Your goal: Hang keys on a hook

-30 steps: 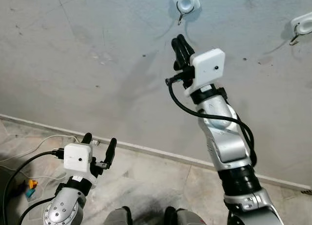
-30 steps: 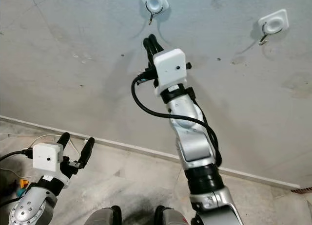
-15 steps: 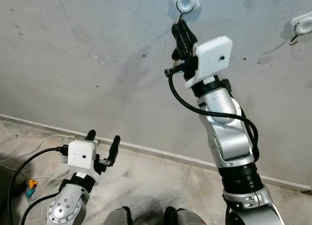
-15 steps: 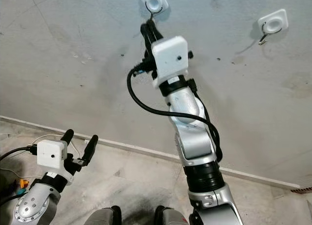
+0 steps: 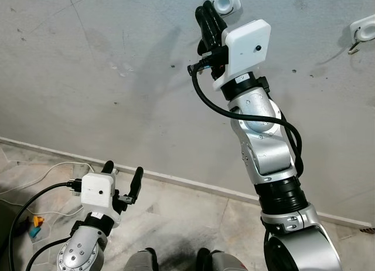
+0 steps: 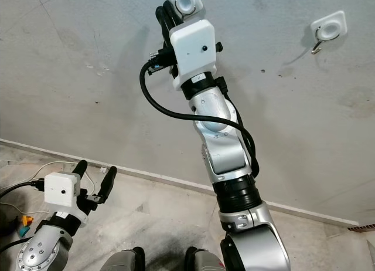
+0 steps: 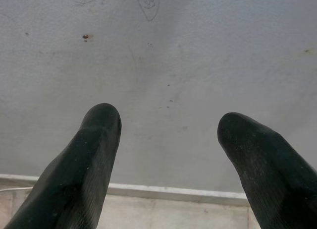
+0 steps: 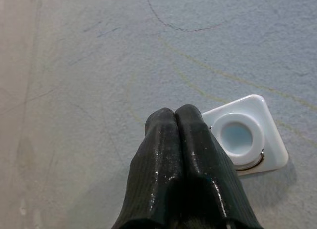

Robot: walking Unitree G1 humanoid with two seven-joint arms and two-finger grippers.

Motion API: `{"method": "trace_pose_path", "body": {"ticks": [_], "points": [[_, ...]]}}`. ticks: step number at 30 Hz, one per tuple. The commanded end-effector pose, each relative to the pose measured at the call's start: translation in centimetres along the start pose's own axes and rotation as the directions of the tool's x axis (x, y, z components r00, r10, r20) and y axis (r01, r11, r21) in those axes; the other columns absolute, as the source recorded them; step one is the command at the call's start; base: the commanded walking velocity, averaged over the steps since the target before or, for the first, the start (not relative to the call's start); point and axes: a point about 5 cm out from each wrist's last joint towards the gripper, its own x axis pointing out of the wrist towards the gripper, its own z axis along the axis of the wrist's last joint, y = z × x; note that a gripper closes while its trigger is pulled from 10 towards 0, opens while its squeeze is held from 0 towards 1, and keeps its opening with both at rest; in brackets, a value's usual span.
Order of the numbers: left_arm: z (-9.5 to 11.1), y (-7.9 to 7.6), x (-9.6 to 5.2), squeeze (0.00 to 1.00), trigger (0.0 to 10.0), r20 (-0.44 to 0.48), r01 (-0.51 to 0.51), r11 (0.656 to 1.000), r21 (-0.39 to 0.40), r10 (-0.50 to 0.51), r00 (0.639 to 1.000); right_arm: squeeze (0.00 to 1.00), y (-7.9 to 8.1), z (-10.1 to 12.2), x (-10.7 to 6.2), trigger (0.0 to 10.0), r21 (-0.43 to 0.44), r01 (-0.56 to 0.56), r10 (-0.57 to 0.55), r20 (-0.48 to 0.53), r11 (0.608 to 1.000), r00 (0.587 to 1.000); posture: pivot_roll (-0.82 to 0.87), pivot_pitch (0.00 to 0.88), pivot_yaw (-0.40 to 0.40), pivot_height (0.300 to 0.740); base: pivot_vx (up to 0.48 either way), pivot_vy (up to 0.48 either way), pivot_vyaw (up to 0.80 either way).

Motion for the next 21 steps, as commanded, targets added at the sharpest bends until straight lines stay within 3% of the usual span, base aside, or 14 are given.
{"method": "trace_pose_path", "body": {"ticks": [1,21], "points": [[-0.3,-0.1,-0.2,0.0,10.0,-0.014,0.005,1.0,-0.002,-0.005,1.0,0.0,0.0,0.6,0.5,10.0,0.004,0.012,-0.012,0.039,1.0,0.999,0.2,0.236,-0.031,0.74,0.0,0.0,0.0],[-0.3,-0.1,-0.6,0.0,10.0,-0.024,0.003,1.0,0.001,-0.003,1.0,0.0,-2.1,-0.7,0.8,10.0,0.023,0.107,-0.107,-0.002,0.994,0.994,0.21,0.249,-0.025,0.74,0.0,0.0,0.0]]}}
